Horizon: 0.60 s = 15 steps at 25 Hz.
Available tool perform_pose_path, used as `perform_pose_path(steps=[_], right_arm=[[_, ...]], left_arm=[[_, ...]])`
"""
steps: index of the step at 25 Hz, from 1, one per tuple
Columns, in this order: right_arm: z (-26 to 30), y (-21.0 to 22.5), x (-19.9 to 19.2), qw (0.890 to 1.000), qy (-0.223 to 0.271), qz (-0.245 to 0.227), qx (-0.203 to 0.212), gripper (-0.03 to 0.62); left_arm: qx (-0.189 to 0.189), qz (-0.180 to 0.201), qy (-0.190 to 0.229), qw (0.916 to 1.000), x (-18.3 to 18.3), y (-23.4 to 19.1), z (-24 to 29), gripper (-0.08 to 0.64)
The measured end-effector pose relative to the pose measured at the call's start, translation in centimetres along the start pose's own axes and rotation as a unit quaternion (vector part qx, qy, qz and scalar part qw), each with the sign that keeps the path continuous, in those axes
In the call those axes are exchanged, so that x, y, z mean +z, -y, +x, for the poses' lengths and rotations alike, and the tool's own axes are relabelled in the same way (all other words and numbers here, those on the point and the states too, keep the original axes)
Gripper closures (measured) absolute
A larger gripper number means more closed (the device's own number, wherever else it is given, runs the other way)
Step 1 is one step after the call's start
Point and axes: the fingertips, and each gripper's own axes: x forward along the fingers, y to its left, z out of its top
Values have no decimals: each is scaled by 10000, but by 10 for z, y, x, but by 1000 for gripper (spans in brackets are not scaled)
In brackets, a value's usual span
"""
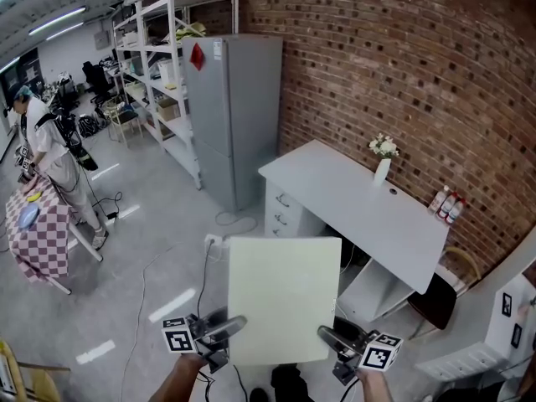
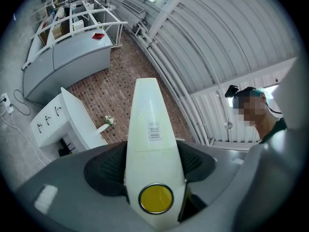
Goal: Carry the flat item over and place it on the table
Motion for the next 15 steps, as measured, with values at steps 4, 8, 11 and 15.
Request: perform_pose_path(steps=[4, 8, 11, 15], right_arm=[[10, 18, 12, 10000, 6, 23, 22, 342], [24, 46, 30, 10000, -10, 54, 47, 344], [35, 70, 51, 10000, 2, 78, 59, 344], [48, 101, 82, 9999, -34, 87, 67, 344]], left_arm=[[20, 14, 3, 10000, 10, -16, 13, 247], [66, 20, -8, 10000, 22, -41, 34, 247], [96, 9, -6, 10000, 35, -63, 56, 247], [104, 5, 2, 9999, 53, -89, 88, 247]])
